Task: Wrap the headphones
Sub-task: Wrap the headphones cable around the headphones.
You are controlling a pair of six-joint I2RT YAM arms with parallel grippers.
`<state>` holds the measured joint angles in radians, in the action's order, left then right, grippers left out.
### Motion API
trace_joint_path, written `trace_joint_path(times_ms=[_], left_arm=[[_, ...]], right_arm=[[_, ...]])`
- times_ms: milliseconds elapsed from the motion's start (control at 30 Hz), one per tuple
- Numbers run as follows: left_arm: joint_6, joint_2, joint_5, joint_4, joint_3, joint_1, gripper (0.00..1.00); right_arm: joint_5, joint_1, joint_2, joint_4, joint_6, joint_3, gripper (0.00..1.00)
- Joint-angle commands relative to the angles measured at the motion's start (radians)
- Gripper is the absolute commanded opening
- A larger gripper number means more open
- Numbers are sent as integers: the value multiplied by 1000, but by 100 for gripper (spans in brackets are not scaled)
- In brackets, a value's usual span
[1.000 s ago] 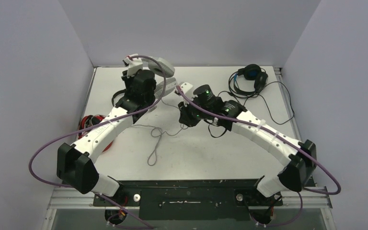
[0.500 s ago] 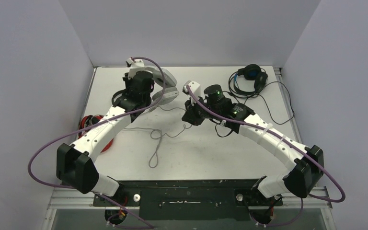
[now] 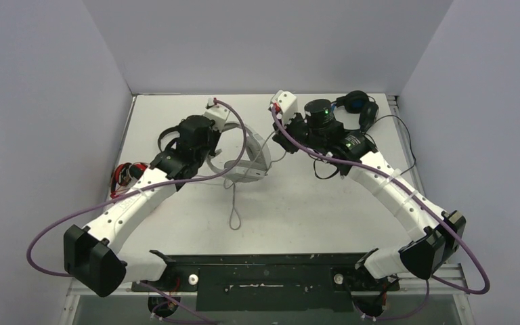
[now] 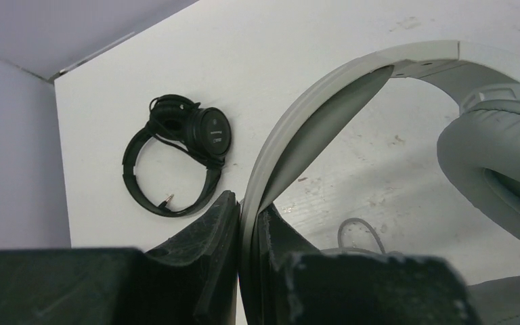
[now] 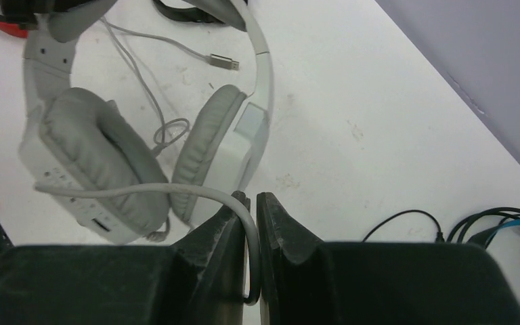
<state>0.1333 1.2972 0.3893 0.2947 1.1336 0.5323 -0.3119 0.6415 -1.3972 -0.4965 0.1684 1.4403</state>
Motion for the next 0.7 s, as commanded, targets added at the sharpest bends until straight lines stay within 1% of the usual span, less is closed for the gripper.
trace_joint_path(times_ms=[0, 67, 167, 200, 267, 333, 433, 467, 567, 667], left_arm=[[82, -70, -135, 58, 60, 43, 0], [94, -84, -133, 80, 66, 66, 0], [86, -91, -181, 123, 93, 83, 0], [79, -92, -216, 135, 105, 87, 0], [59, -101, -220, 145, 125, 92, 0], [53, -110, -158, 138, 138, 100, 0], [85, -124, 16, 82, 132, 114, 0], [101, -132, 54, 54, 122, 117, 0], [132, -151, 112, -26, 89, 123, 0], [176, -150, 185, -89, 68, 138, 0]], right_arm=[[90, -24, 10, 35, 83, 5, 13], [97, -27, 1, 22, 90, 7, 15], [103, -33, -5, 43, 89, -15, 16], [103, -36, -6, 53, 90, -26, 17], [109, -42, -11, 54, 92, -38, 21], [113, -48, -22, 23, 79, -32, 25], [57, -52, -32, -50, 38, -9, 25], [26, -55, -29, -60, 18, -9, 24], [-26, -57, -25, -86, -32, -12, 24], [-16, -60, -48, -163, -65, 30, 23]])
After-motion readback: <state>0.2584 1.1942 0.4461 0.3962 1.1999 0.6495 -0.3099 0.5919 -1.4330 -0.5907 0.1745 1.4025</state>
